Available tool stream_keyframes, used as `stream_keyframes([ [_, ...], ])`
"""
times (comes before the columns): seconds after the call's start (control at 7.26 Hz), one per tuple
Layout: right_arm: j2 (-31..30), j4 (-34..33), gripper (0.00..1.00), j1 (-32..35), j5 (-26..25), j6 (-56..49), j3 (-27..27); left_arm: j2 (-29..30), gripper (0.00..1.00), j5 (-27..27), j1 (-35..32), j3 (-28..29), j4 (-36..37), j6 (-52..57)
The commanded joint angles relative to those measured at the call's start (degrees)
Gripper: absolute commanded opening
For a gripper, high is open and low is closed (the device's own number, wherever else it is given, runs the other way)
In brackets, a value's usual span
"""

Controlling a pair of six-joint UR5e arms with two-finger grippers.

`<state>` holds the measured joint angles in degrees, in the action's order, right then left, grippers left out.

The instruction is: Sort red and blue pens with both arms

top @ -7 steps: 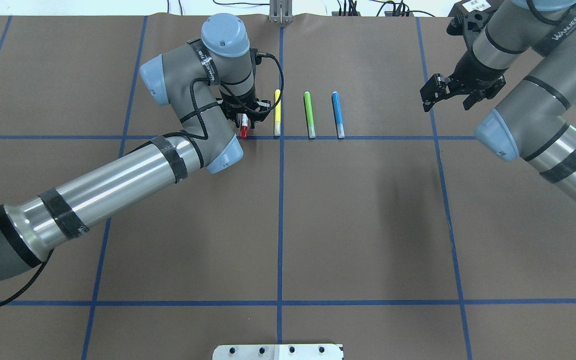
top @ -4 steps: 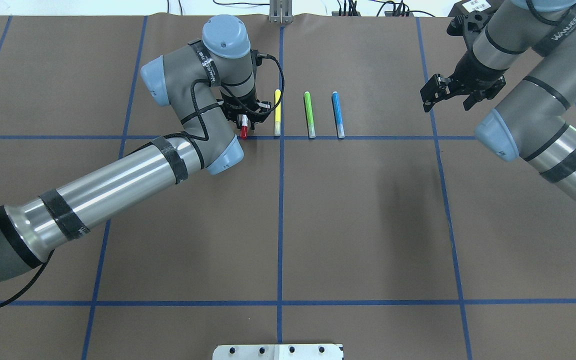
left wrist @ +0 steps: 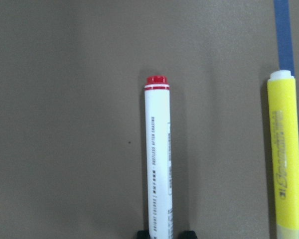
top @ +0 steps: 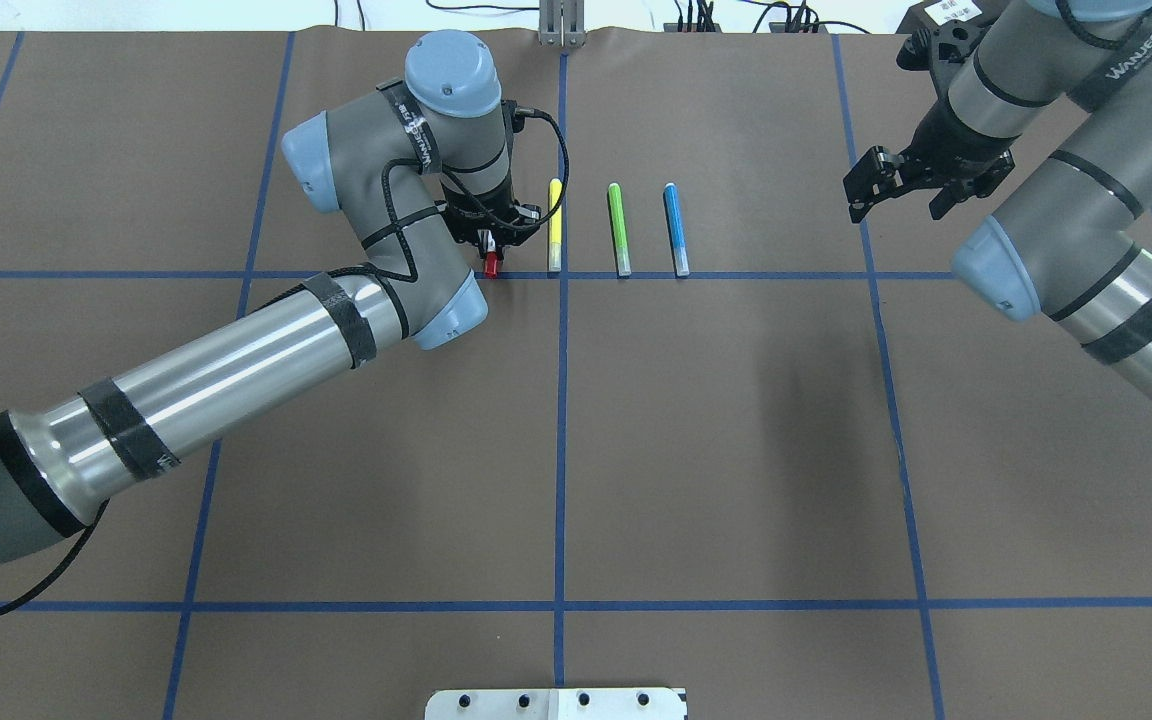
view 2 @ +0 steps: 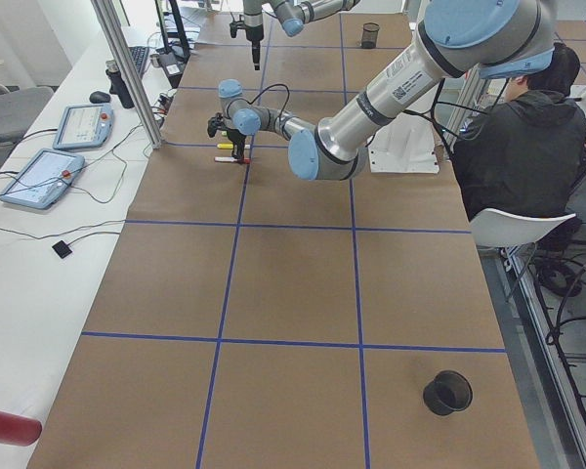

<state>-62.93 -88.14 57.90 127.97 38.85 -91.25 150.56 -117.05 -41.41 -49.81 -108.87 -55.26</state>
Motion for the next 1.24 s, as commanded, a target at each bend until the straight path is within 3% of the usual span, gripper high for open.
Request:
stream_keyframes([
  [0.0,0.0,0.1,1.00,0.2,0.0,0.0,-0.1,0.0,0.00,0.4,-0.4,-1.1,0.2,0.1],
  [0.41,2.4,0.4,0.99,1.0,-0.1,1.9,0.9,-1.7,0.00,-0.3,-5.2,-7.4,3.0,0.0],
  [0.69,9.5,2.2,0.97,-0.2,-0.7,4.4,8.0,-6.3,0.00,-4.7,-9.2,-11.0,3.1,0.2],
  [0.96,10.8,14.0,0.98,-3.4,-4.6,11.0,14.7,-11.5,0.00,-7.6,-12.9,-14.3,1.7,2.1],
  [1.1,13.6,14.5,0.98,-5.1,-7.0,13.4,17.1,-12.5,0.00,-7.6,-13.6,-14.6,2.5,3.3],
])
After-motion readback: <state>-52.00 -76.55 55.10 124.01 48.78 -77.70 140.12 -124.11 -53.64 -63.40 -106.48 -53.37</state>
